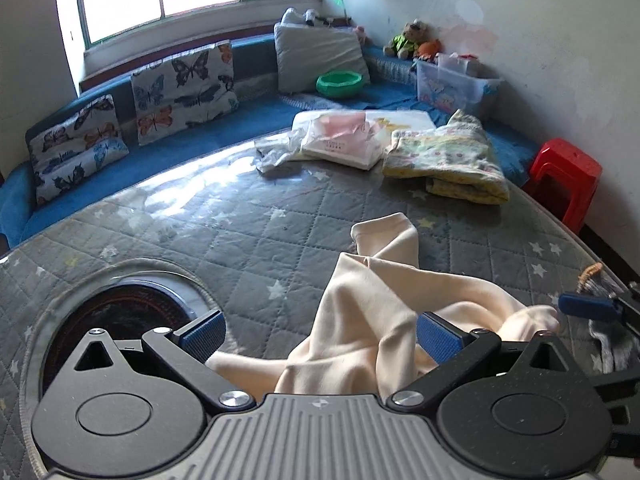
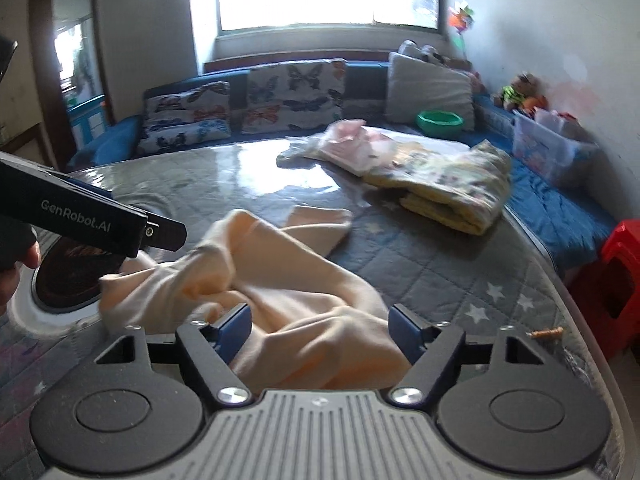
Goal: Fold clothes
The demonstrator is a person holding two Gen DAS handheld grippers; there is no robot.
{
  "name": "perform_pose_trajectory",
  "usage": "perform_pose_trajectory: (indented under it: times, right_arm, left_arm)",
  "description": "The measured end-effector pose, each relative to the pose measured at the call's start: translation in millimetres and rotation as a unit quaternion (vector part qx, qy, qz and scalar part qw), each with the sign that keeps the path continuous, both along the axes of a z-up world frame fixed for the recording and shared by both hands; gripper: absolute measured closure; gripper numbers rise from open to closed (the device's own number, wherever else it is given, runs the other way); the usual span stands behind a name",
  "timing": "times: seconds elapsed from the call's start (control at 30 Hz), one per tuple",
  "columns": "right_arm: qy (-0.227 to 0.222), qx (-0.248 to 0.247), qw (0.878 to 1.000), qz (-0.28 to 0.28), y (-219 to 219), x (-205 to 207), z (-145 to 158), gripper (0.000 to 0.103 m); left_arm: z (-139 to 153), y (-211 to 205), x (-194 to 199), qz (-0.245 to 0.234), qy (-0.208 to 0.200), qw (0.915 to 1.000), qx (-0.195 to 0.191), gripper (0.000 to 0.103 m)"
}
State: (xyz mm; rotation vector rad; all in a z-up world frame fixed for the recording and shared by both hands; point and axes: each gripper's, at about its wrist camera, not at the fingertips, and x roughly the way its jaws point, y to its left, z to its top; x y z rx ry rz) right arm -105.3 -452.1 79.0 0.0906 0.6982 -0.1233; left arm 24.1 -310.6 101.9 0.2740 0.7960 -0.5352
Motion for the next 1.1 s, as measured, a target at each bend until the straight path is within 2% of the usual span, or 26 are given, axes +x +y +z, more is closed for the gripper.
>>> perform_pose_trajectory:
  times: [0.1,0.2,0.3,0.37,0.4,0.43,0.47,0.57,0.7,0.83,1.1]
  right_arm:
    - [0.007,0.011,1.0,-0.015,-11,8,-6,0.033]
    - [0.016,0.028,0.999,-0.027,-20,15,-11,0.038]
    - [0.027,0.038,0.999,-0.026,-23,20,-18,0.05]
    - [0.032,0.039,0.998,-0.021,-22,20,-20,0.058]
    - [0.033,0.041,0.998,-0.018,-22,18,-20,0.065]
    - [0.034,0.042,0.998,-0.015,-21,17,-20,0.072]
    - [0.035,0.042,0.998,-0.011,-20,15,-20,0.075]
    - [0.033,0.041,0.999,-0.002,-15,9,-18,0.086]
    - [0.017,0.038,0.999,0.017,-6,-6,-9,0.093]
    - [0.005,0.035,0.998,0.053,8,-21,4,0.095]
    - [0.011,0.039,0.985,0.169,56,-54,21,0.096]
  left_arm:
    - [-7,-13,12,0.006,0.019,0.9998,0.007,0.002]
    - [-15,-21,23,0.009,0.05,0.9987,0.008,0.011]
    - [-23,-25,27,0.004,0.074,0.9972,0.01,0.029]
    - [-26,-25,26,-0.004,0.082,0.9965,0.01,0.054]
    - [-27,-24,25,-0.008,0.086,0.9962,0.009,0.06]
    - [-28,-22,25,-0.011,0.09,0.9959,0.007,0.07]
    - [-29,-19,24,-0.014,0.093,0.9956,0.003,0.079]
    - [-27,-10,20,-0.022,0.095,0.9952,-0.009,0.091]
    - [-21,8,11,-0.031,0.086,0.9956,-0.022,0.094]
    - [-11,35,1,-0.026,0.079,0.9957,-0.039,0.095]
    - [-6,113,-31,0.001,0.074,0.9956,-0.058,0.096]
